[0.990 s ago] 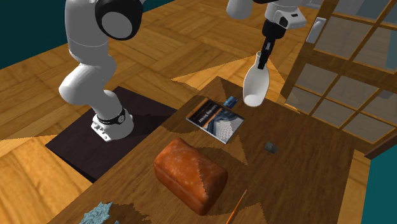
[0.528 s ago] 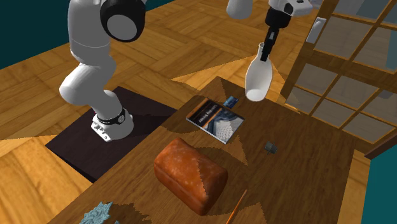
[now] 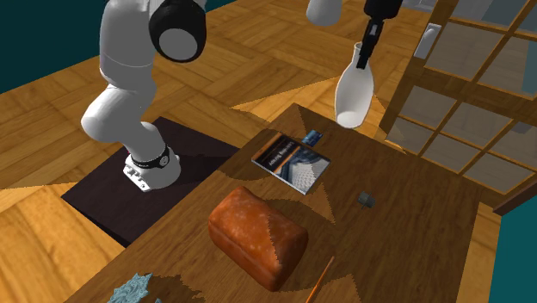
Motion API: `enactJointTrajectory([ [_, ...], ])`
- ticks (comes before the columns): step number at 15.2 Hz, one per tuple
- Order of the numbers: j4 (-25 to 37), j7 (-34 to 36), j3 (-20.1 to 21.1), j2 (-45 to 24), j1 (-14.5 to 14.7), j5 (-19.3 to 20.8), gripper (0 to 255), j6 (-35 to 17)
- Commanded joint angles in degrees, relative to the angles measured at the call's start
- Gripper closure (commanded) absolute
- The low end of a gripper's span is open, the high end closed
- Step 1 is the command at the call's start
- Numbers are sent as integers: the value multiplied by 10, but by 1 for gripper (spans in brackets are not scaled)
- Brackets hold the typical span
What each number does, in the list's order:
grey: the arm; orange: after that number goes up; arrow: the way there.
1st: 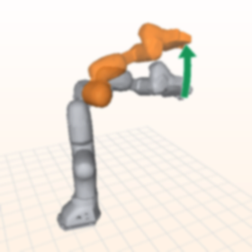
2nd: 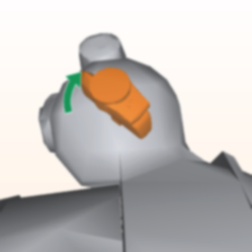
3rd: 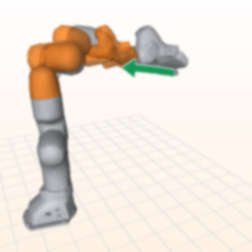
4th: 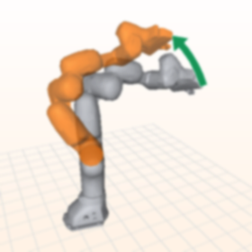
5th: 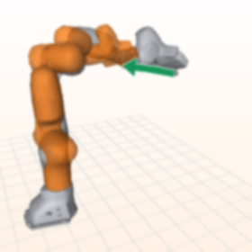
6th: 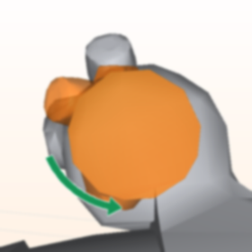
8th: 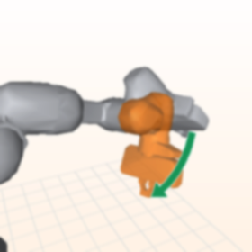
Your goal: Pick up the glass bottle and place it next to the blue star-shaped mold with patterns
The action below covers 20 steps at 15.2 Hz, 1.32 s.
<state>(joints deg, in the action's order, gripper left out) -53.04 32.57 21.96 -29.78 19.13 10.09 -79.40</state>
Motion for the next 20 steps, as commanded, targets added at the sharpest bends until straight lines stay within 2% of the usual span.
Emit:
enactJointTrajectory([
  [1,-42,-6,2,33,-17,-10,255,-9],
  [4,-154,-32,3,119,-62,-40,255,-39],
  [9,-281,-87,-12,236,-116,-83,255,-57],
  [14,-369,-150,-42,333,-151,-114,255,-53],
  [20,-441,-226,-88,428,-180,-131,255,-32],
])
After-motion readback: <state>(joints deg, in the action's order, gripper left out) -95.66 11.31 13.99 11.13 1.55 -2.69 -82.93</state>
